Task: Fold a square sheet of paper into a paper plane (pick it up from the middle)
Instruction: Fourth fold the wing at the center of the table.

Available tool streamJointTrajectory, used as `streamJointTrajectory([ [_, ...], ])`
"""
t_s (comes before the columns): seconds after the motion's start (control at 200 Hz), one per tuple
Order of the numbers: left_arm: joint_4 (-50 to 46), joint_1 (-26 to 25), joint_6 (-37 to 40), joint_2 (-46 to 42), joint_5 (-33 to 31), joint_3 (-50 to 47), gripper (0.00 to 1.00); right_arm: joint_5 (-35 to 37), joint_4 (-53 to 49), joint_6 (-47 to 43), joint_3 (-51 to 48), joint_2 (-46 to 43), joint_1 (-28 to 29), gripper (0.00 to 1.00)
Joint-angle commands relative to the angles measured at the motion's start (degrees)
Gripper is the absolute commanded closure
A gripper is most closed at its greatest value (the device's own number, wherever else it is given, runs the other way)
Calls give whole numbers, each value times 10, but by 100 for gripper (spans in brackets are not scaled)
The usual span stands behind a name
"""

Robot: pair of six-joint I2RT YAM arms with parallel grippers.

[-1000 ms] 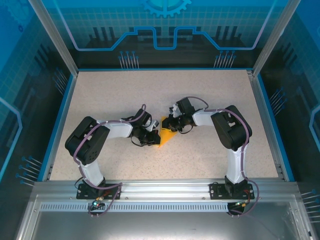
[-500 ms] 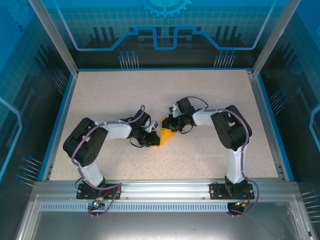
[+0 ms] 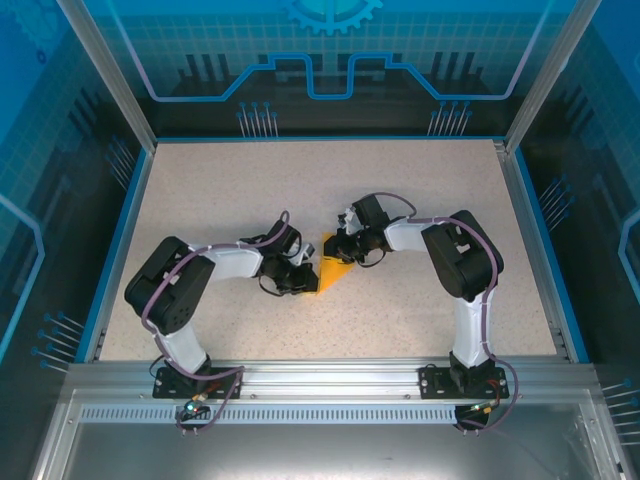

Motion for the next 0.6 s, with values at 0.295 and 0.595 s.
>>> streamJointTrajectory([
  [0.295,108,-7,-104,-87,60,-20,81,66,-45,-8,-10,48,7,81],
  [0.595,160,-26,-119,14,79,23,79,64,-42,-7,-13,50,7,81],
])
